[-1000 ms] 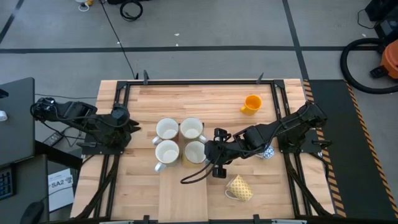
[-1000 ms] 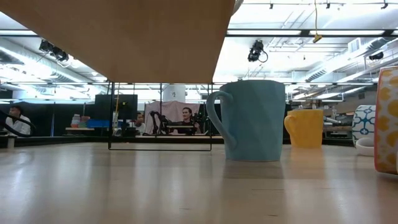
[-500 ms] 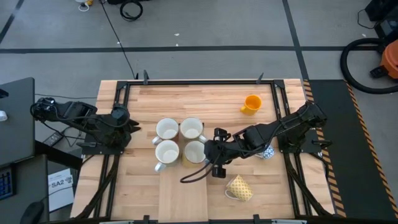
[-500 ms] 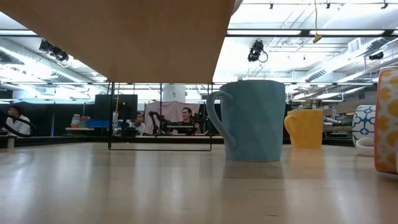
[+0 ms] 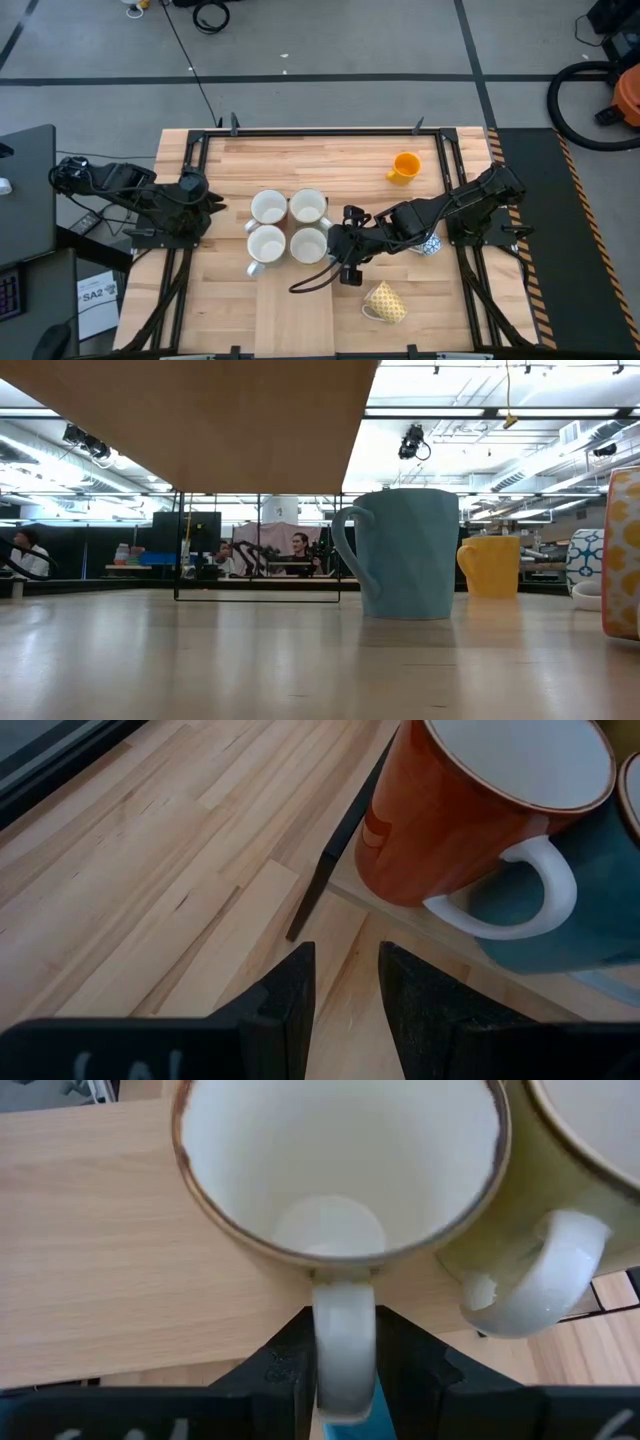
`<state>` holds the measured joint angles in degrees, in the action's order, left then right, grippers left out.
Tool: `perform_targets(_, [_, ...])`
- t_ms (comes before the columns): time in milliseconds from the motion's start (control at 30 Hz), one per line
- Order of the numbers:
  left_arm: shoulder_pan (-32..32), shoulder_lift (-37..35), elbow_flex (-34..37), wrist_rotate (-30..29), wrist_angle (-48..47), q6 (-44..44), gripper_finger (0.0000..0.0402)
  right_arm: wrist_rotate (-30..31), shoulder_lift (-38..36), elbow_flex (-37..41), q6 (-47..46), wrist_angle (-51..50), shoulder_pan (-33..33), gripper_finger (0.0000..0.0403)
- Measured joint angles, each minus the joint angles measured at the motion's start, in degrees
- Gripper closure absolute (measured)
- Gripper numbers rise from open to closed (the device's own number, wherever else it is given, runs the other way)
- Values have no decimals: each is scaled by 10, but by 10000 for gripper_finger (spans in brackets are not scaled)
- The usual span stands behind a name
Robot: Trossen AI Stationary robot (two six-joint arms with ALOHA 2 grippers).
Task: Place coffee mugs
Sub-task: Put the left yellow mug on the shelf aligned with the green mug
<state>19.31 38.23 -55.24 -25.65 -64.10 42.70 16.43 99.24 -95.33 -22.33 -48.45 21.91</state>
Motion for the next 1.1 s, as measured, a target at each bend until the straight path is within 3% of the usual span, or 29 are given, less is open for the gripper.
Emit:
perform_targets(533, [0,0,0,0,0,0,283,0,0,0,0,0,0,244])
perform_targets(1100, [0,0,0,0,0,0,283,-5,-1,1,6,0,0,241])
